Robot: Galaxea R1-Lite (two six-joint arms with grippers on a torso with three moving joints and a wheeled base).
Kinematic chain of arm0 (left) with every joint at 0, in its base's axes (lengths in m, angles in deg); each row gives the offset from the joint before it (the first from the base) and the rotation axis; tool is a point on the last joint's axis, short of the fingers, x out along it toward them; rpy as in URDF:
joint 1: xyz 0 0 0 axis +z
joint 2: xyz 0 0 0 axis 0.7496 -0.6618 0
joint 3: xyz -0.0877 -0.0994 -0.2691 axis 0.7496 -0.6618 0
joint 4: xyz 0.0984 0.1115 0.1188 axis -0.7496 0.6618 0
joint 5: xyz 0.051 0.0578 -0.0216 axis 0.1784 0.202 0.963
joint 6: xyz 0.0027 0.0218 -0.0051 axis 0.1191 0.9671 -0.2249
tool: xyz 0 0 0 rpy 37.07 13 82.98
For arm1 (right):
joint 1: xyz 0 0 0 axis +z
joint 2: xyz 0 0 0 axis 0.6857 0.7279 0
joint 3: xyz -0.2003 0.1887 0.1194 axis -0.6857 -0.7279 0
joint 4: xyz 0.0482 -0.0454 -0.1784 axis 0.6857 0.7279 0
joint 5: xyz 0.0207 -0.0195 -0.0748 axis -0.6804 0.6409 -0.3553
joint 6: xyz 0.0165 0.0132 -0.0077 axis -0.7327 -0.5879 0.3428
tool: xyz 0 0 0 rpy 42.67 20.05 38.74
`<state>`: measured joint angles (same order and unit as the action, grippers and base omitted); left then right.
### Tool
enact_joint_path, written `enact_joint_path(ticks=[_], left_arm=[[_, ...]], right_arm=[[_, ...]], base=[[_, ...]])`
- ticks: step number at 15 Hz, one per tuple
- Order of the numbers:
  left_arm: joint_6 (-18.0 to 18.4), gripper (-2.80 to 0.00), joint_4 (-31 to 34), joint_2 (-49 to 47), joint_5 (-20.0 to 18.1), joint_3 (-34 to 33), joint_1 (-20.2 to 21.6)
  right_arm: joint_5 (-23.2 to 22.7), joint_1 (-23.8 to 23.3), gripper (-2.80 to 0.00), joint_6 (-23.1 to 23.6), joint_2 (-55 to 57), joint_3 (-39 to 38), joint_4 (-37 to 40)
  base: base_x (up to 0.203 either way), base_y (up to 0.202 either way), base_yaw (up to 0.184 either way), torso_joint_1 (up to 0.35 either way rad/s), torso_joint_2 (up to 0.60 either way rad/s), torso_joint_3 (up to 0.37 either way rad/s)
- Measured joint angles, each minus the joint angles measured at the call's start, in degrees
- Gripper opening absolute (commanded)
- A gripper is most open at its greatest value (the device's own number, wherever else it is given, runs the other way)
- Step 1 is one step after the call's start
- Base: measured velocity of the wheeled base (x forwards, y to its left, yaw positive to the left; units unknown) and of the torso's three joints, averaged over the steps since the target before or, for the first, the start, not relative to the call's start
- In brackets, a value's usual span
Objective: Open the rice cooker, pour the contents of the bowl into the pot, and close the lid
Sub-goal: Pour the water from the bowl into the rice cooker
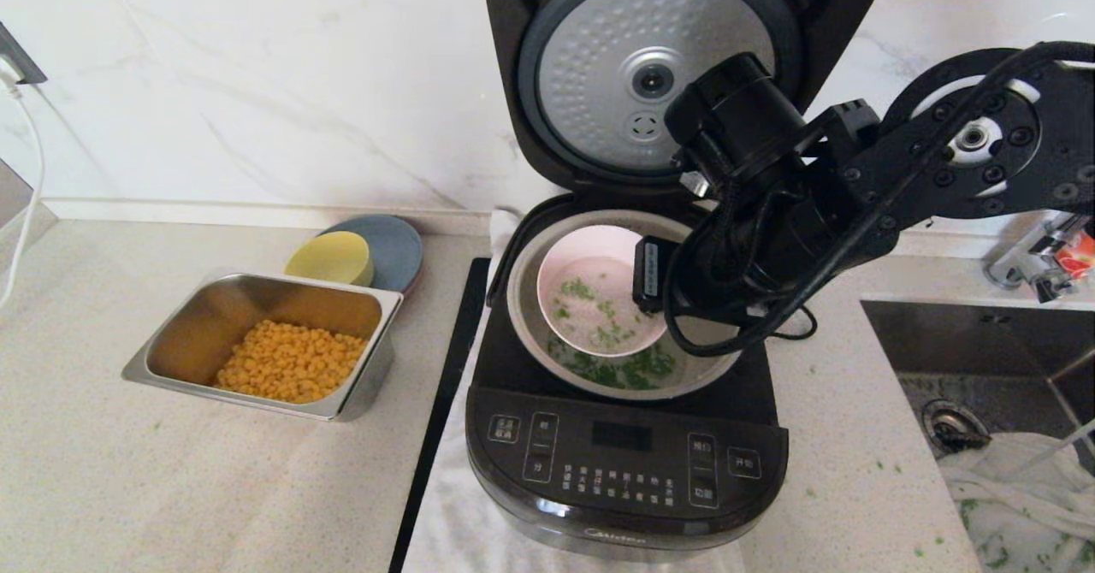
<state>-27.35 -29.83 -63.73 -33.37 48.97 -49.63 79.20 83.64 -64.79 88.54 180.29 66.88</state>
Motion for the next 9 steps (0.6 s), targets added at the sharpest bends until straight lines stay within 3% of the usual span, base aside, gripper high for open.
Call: enact_joint_path(ticks=[5,9], left_arm=[[-0.02,-2.80,-0.01,0.00,0.05,0.00,0.02],[0.00,-2.80,0.00,0.00,0.02,-0.02,0.00]], right_arm=[[13.53,0.86,-2.80,-0.22,0.00,0.02,-5.44],[26.11,2.46,-2.80,3.31,0.03,-0.72,-8.86]], base=[[0.000,0.000,0.000,0.000,0.00,0.000],[0.000,0.000,0.000,0.000,0.00,0.000]])
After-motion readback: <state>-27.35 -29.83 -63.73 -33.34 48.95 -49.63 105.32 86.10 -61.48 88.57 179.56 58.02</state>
